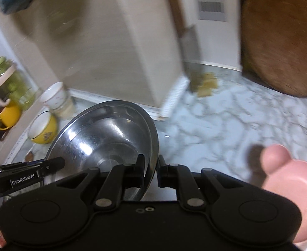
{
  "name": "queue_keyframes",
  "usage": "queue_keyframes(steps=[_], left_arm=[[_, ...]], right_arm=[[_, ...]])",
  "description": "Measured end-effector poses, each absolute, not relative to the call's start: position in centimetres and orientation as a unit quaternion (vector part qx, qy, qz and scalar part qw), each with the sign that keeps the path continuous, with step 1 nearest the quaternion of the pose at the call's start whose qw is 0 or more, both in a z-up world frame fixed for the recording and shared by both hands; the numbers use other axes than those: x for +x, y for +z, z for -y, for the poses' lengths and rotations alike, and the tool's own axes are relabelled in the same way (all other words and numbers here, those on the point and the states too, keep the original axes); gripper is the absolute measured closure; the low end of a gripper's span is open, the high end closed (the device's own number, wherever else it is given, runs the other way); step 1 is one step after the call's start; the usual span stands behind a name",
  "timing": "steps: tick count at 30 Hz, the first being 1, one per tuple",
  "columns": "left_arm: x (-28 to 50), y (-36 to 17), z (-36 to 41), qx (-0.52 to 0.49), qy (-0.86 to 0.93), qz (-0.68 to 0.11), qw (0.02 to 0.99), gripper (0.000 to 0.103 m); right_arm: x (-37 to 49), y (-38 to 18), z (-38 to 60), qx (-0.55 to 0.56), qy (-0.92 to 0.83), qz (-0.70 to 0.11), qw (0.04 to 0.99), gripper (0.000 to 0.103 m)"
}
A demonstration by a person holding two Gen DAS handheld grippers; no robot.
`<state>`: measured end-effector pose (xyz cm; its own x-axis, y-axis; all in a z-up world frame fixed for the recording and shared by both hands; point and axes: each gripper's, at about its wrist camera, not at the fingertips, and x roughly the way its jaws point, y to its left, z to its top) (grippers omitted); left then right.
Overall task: Organize plates and bowls
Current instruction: 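Lift the steel bowl with both grippers and carry it toward the pink bear plate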
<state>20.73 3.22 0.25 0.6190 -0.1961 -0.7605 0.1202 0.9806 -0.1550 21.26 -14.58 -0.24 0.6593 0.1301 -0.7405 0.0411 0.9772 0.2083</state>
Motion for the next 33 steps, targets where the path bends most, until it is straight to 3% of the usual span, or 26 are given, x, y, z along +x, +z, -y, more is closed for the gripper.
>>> queue_keyframes(steps=[12,21,33], left_arm=[[23.4,-4.2,4.5,0.019,-0.123,-0.462,0.878,0.086],[24.2,-7.2,6.6,0.055,-0.129,-0.482,0.865,0.086],[24.6,-9.2,7.7,0.073,-0.127,-0.500,0.854,0.086]], right_arm=[[19.2,-4.6,20.8,0.134,-0.036,-0.428,0.893,0.089],[19.5,-9.3,22.7,0.147,-0.050,-0.457,0.876,0.089],[19.4,-10.8,23.1,0.143,-0.059,-0.471,0.868,0.089]])
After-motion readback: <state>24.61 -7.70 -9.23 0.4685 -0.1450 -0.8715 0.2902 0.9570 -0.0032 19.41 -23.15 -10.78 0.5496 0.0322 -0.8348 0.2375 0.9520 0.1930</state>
